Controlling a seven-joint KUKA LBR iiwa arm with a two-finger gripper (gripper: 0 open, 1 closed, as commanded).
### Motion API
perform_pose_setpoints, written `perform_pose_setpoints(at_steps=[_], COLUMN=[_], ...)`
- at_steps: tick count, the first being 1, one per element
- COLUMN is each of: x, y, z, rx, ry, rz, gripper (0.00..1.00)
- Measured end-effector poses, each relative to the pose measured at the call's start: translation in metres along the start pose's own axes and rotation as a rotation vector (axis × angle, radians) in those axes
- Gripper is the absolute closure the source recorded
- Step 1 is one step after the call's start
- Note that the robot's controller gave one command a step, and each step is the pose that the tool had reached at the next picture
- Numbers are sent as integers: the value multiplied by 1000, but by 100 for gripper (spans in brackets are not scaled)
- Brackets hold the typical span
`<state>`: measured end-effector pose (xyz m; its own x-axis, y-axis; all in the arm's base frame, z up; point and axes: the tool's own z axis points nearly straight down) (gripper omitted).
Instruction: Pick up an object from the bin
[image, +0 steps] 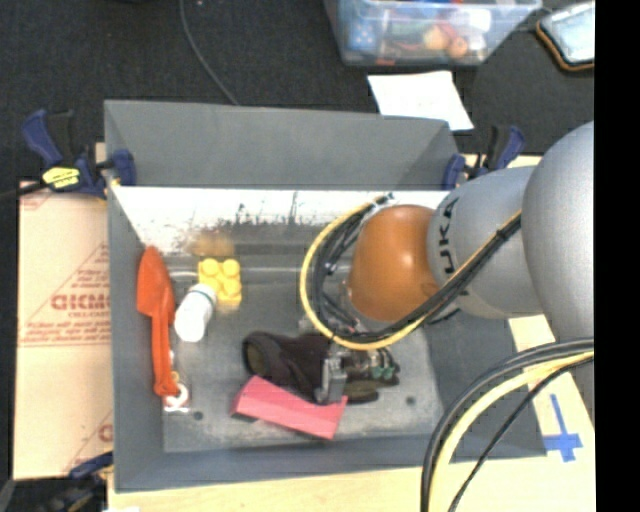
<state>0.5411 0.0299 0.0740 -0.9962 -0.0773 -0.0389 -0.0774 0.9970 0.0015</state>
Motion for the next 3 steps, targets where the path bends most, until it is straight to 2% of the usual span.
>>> perform_pose_setpoints(at_steps=[1, 3], x=[5, 5], y=[7, 7], z=[2, -5], rx=[2, 2], ry=[17, 16], rz=[125, 126], gripper=[100, 100])
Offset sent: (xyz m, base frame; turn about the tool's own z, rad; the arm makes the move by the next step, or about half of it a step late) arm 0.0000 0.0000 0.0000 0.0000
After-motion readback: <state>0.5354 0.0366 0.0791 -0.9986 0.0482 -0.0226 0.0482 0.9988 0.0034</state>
